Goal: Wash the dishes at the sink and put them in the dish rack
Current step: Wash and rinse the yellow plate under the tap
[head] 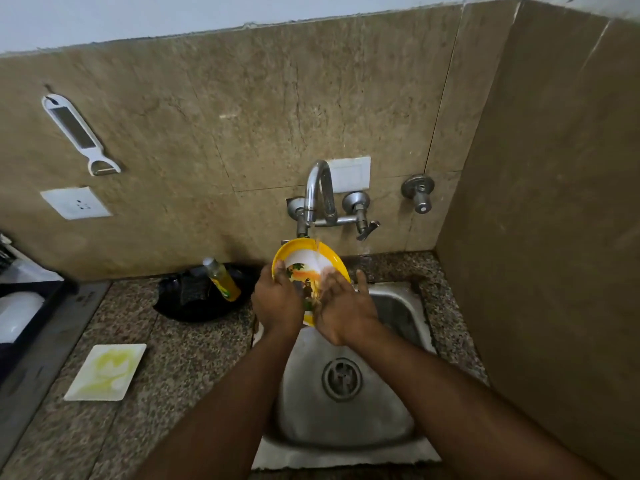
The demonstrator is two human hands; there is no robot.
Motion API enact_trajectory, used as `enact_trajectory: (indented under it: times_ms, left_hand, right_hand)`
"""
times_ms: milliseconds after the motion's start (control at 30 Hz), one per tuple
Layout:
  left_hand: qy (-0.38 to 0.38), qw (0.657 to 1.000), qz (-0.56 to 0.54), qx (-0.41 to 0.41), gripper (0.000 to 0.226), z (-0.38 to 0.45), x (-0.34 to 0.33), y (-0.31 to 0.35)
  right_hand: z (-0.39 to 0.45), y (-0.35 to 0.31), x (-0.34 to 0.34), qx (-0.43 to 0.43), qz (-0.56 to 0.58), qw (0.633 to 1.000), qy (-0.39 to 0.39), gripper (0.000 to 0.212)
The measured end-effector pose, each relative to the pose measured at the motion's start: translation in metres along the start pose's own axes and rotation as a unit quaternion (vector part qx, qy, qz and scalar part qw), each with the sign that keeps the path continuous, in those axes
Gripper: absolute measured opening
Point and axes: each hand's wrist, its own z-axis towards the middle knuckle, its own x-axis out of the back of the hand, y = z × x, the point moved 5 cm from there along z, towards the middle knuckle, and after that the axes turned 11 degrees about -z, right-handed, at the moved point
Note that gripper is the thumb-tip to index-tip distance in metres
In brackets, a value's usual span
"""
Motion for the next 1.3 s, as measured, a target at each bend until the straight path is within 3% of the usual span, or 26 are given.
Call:
enact_trajectory:
  times_ms: [133,300,467,667,767,900,1033,1100,1167,1233,1300]
  left_hand:
    - [0.008,1.000,0.000,0.028,0.040,0.007,-0.002,-0.004]
    - [0.021,0.996,0.015,0.086,0.041,0.008,-0.003,-0.016]
    - [-0.102,0.988,-0.004,0.114,0.043,0.004,-0.023,-0.033]
    - [-0.134,0.961,-0.122,0.210,0.039,0.009,-0.030,-0.058]
    - [-0.135,0.935,-0.197,0.263,0.026,0.000,-0.033,-0.057]
    - [-0.169,0.883,-0.300,0.318,0.033,-0.015,-0.057,-0.071]
    - [-0.178,0.835,-0.379,0.359,0.037,-0.037,-0.082,-0.064]
    - [-0.177,0.815,-0.403,0.378,0.042,-0.039,-0.093,-0.070]
    - [-0.175,0.806,-0.415,0.385,0.045,-0.034,-0.096,-0.071]
    - [-0.158,0.810,-0.404,0.395,0.036,-0.025,-0.095,-0.074]
    - [-0.161,0.823,-0.382,0.388,0.031,-0.021,-0.088,-0.070]
  right_hand:
    - [0.015,-0.001,-0.005,0.019,0.053,0.998,0.035,0.078]
    - [0.004,-0.028,-0.016,0.048,0.140,0.989,-0.022,0.069]
    - [0.010,-0.013,-0.027,-0.014,0.143,0.986,-0.081,0.081]
    - [0.018,-0.023,-0.004,0.101,0.142,0.982,-0.066,0.070]
    - [0.007,-0.017,0.005,0.137,0.165,0.975,-0.067,0.062]
    - [-0.009,0.000,0.002,0.052,0.053,0.990,-0.119,0.072]
    - [0.002,0.020,0.006,-0.099,0.018,0.991,-0.085,0.084]
    - [0.013,0.021,0.009,-0.072,0.020,0.994,-0.076,0.079]
    - [0.018,0.013,0.011,0.006,-0.013,0.998,-0.058,0.077]
    - [0.013,0.010,0.015,0.076,-0.020,0.995,-0.060,0.081]
    - [0.002,0.013,0.016,0.083,0.000,0.993,-0.079,0.085]
